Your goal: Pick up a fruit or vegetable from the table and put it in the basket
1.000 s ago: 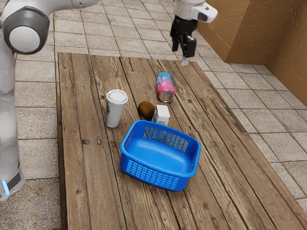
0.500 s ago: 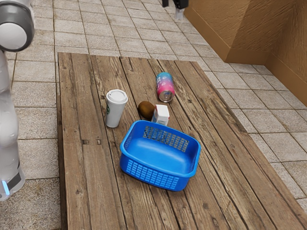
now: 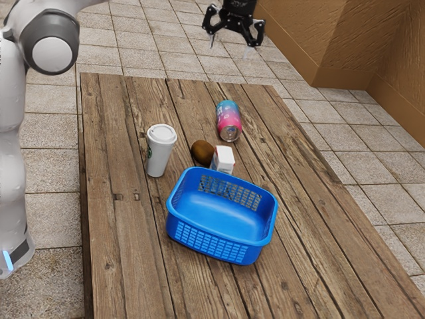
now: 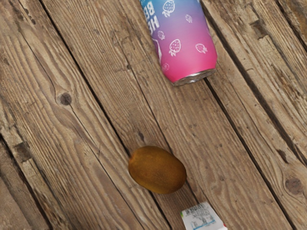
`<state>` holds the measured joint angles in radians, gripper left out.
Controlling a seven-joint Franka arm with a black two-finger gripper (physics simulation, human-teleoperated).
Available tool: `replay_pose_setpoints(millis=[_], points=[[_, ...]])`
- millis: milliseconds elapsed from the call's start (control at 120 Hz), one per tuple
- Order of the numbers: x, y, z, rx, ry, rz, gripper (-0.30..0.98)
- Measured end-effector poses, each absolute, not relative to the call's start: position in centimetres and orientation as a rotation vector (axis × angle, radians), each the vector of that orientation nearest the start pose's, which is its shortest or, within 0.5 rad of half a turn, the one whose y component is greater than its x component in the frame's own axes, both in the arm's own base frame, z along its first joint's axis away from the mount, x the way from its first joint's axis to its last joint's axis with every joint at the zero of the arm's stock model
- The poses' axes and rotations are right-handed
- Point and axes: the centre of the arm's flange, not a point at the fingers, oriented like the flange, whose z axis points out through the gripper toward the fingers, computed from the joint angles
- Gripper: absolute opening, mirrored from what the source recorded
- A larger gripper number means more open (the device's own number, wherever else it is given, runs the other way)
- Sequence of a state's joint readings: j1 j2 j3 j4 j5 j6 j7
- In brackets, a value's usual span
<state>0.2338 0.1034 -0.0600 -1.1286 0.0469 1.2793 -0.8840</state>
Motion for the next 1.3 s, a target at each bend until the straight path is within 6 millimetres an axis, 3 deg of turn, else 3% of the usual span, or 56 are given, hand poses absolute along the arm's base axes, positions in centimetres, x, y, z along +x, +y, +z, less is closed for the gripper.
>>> replay_pose_setpoints(millis=[142, 250, 317, 458, 683, 1000, 1108, 1300], points=[[54.8, 9.2, 72.2, -2.564, -1.790, -0.059, 0.69], [55.0, 8.7, 66.3, -2.454, -1.896, 0.068, 0.69], [55.2, 8.7, 63.8, -2.397, -1.961, 0.100, 0.69], [55.5, 9.0, 60.9, -2.291, -2.090, 0.110, 0.69], [53.7, 8.9, 56.2, -2.155, -2.239, 0.111, 0.69], [53.9, 8.3, 51.2, -2.056, -2.361, 0.056, 0.69], [53.2, 8.1, 50.2, -2.025, -2.389, 0.046, 0.69], [52.6, 8.8, 50.2, -1.971, -2.454, 0.013, 0.69]])
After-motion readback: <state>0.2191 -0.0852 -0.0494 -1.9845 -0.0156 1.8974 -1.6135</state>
